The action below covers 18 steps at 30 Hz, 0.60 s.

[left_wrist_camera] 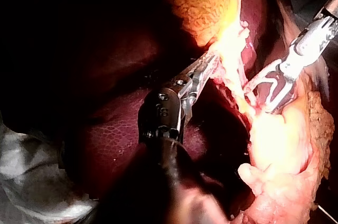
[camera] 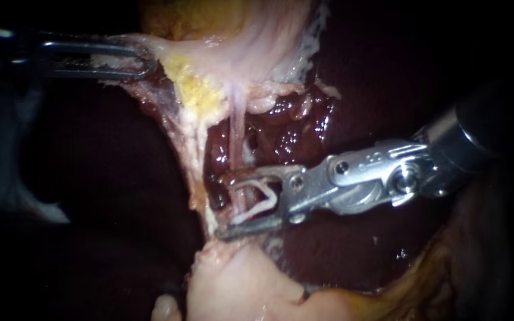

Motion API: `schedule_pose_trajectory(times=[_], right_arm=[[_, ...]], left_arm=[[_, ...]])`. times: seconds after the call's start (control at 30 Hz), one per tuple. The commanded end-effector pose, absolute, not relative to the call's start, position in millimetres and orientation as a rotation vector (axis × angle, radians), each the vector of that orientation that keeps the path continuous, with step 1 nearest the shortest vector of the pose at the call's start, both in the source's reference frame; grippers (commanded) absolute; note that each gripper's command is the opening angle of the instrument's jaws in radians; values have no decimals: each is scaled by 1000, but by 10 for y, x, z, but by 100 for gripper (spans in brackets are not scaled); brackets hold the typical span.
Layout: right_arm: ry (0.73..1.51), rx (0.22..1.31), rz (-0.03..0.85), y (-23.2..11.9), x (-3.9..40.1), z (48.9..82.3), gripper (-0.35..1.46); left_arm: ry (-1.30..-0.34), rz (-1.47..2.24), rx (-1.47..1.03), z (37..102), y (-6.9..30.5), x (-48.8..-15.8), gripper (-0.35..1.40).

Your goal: Clipping first clip left tube

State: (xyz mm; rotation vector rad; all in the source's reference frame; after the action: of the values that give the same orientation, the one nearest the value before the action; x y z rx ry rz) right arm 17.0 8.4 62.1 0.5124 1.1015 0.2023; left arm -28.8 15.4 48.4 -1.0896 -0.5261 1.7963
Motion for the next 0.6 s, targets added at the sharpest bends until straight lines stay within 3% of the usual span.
schedule_pose_trajectory(times=[0.03, 0.6], right_arm=[[1101, 514, 200, 84, 172, 622, 50], [1136, 613, 184, 57, 221, 658, 49]], left_arm=[[-526, 1796, -1089, 483, 154, -288, -35], [-525, 1796, -1089, 483, 154, -289, -35]])
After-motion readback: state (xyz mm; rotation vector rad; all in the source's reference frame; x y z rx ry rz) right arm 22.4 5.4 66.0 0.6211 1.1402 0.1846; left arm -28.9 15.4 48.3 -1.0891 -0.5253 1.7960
